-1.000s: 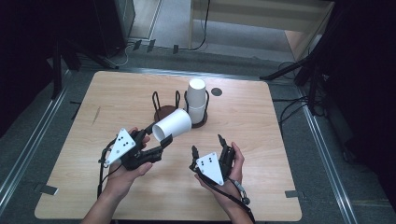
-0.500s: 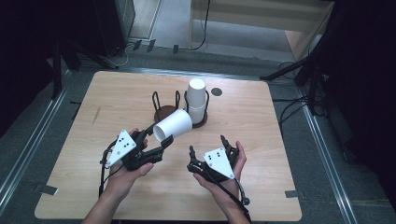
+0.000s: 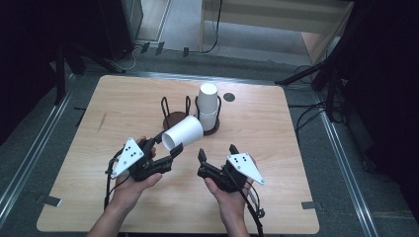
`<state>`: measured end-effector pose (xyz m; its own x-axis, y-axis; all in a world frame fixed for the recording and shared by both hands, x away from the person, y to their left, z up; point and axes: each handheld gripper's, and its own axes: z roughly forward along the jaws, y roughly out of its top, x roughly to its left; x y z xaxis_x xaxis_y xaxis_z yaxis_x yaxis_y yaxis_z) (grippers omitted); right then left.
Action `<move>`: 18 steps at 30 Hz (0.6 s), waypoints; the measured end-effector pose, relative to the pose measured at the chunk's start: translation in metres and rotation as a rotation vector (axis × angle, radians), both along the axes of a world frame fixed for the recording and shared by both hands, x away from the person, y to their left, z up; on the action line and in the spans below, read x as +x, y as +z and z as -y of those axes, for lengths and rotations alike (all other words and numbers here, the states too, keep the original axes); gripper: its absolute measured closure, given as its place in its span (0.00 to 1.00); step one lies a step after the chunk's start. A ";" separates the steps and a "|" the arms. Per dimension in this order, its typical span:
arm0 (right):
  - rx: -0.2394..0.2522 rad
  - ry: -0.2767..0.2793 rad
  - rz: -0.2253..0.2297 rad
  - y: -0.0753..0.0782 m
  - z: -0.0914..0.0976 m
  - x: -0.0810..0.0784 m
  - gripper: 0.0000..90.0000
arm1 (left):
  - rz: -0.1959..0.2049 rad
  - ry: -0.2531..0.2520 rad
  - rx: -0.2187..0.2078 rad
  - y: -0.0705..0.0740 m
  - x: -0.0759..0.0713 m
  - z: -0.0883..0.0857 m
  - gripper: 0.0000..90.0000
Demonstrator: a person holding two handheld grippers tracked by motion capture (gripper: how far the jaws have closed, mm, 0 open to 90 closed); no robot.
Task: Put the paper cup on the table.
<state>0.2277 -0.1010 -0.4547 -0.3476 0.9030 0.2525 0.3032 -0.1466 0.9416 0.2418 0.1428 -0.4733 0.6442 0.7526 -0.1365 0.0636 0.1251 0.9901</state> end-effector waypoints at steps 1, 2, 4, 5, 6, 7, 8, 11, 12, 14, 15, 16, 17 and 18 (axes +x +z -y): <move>0.020 0.003 -0.006 0.000 -0.001 0.000 0.04 | 0.003 0.001 0.000 0.000 0.000 0.000 0.40; 0.047 0.005 -0.016 0.001 -0.001 0.000 0.05 | 0.005 0.001 -0.001 -0.001 0.000 0.001 0.40; 0.108 0.016 -0.039 0.001 -0.001 0.000 0.05 | 0.007 0.003 -0.001 -0.002 0.000 0.002 0.40; 0.142 0.022 -0.057 0.002 -0.002 0.000 0.05 | 0.009 0.000 -0.002 -0.003 0.000 0.003 0.40; 0.176 0.028 -0.071 0.002 -0.002 0.001 0.05 | 0.010 -0.002 -0.001 -0.004 0.000 0.003 0.40; 0.210 0.035 -0.083 0.002 -0.002 0.001 0.05 | 0.010 -0.003 -0.003 -0.005 0.000 0.004 0.40; 0.242 0.039 -0.097 0.002 -0.002 0.001 0.05 | 0.012 -0.003 0.000 -0.005 0.000 0.005 0.40; 0.309 0.048 -0.129 0.002 -0.003 0.003 0.05 | 0.021 -0.006 -0.003 -0.006 -0.001 0.008 0.40; 0.335 0.049 -0.140 0.002 -0.003 0.003 0.06 | 0.025 -0.009 -0.003 -0.006 -0.001 0.008 0.40; 0.390 0.055 -0.170 0.002 -0.002 0.005 0.06 | 0.030 -0.017 -0.005 -0.006 -0.002 0.010 0.40; 0.419 0.046 -0.186 0.002 -0.001 0.005 0.06 | 0.034 -0.018 -0.003 -0.007 -0.002 0.011 0.40; 0.459 0.037 -0.207 0.002 0.000 0.005 0.06 | 0.036 -0.022 -0.002 -0.007 -0.002 0.012 0.40; 0.500 0.025 -0.229 0.001 0.002 0.006 0.06 | 0.038 -0.026 -0.001 -0.007 -0.002 0.012 0.39; 0.532 0.004 -0.251 0.001 0.003 0.006 0.07 | 0.039 -0.023 -0.003 -0.008 -0.003 0.014 0.40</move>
<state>0.2336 -0.1044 -0.4535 -0.2215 0.6283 0.7458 0.5091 -0.5778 0.6380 0.2392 0.1290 -0.4808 0.6662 0.7371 -0.1133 0.0274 0.1275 0.9915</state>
